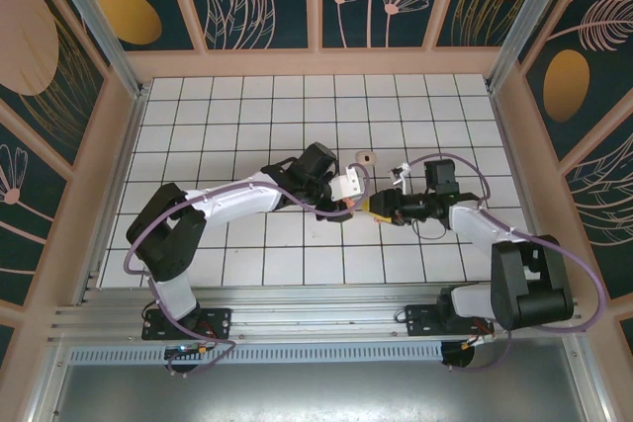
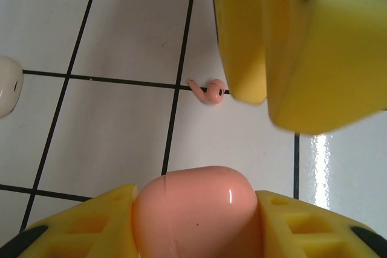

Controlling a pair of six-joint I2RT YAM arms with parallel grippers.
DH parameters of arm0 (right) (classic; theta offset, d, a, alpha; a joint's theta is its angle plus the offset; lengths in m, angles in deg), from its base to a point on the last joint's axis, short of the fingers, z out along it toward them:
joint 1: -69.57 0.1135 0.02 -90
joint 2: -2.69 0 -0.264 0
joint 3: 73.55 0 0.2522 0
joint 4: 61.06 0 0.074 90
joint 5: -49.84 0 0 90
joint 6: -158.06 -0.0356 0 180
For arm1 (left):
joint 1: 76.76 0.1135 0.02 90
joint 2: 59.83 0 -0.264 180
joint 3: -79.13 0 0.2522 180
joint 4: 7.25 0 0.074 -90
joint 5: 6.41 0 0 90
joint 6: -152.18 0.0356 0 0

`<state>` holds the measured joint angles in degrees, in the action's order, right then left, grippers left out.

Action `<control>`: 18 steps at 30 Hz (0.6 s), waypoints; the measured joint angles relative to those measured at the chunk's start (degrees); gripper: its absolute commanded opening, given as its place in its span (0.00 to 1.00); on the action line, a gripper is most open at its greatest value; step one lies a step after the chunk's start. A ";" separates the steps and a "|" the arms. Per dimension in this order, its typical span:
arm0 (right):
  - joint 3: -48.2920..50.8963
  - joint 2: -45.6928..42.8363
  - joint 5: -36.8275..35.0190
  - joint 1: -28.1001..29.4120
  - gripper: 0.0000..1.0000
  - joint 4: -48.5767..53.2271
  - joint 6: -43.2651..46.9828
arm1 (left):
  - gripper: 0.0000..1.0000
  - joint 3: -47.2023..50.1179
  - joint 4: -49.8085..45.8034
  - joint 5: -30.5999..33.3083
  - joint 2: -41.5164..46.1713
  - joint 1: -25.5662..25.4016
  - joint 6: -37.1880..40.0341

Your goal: Insert the wireless bluetooth earbuds into the charging case

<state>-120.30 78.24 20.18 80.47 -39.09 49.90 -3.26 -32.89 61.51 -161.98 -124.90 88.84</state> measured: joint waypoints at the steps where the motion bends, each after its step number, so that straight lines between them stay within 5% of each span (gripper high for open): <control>1: -0.26 0.57 0.48 0.42 0.52 -0.02 0.11 | 0.40 0.15 0.13 -0.22 0.22 0.00 0.15; 18: -3.93 6.16 5.81 3.96 0.44 -0.79 1.36 | 0.38 1.53 1.90 -1.92 1.44 -0.24 0.37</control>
<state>-124.24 84.40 25.99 84.43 -39.88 51.26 -1.73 -30.99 59.58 -160.53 -125.14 89.21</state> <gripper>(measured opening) 0.462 0.423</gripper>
